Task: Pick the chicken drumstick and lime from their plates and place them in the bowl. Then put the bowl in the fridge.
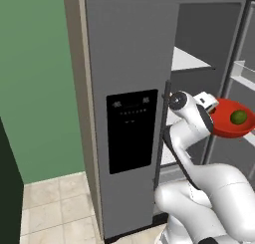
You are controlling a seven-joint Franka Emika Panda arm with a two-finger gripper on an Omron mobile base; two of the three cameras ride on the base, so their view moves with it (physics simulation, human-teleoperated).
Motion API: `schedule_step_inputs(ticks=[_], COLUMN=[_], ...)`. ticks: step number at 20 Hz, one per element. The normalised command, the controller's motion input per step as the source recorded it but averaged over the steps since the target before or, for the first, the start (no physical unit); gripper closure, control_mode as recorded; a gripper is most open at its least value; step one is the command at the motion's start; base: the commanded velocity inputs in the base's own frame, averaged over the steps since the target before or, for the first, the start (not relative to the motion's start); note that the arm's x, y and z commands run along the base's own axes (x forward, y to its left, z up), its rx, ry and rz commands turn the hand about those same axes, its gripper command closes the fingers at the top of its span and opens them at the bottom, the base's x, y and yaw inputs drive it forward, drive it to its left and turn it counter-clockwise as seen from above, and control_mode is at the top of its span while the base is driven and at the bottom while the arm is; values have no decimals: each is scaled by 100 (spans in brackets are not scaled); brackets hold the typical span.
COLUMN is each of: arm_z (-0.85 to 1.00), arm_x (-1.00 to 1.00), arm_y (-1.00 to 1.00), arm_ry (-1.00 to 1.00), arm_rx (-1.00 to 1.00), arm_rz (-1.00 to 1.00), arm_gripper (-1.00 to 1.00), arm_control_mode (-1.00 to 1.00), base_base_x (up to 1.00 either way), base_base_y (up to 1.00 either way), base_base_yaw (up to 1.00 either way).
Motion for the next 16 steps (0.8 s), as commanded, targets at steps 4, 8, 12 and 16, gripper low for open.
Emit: schedule_step_inputs(ticks=[4,8,12,16], arm_z=[0,0,0,0], arm_x=[0,0,0,0], arm_y=[0,0,0,0], arm_ry=[0,0,0,0], arm_rx=[0,0,0,0], arm_rz=[0,0,0,0], arm_gripper=[100,100,100,100], arm_control_mode=[100,100,100,100], base_base_x=[2,10,20,24], base_base_y=[-40,-40,-40,-27], base_base_yaw=[-3,0,0,14])
